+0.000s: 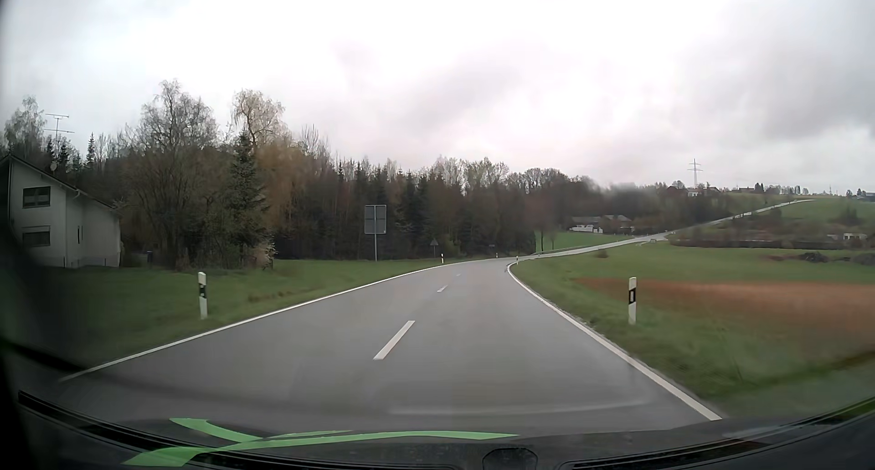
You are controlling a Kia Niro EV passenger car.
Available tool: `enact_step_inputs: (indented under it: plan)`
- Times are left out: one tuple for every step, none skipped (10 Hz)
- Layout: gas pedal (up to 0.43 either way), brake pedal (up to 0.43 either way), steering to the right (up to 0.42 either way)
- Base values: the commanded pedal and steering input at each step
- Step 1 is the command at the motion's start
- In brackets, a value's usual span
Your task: Follow the waypoints while adhering to traffic rules and regulations
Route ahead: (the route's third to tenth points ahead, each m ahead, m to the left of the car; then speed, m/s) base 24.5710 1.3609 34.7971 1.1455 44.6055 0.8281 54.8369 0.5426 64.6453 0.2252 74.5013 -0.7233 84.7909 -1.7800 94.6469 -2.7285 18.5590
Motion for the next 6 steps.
enact_step_inputs:
  plan:
    - [0.047, 0.0, 0.004]
    - [0.028, 0.0, 0.005]
    - [0.02, 0.0, 0.004]
    - [0.008, 0.0, 0.004]
    - [0.0, 0.0, 0.004]
    - [0.0, 0.0, 0.005]
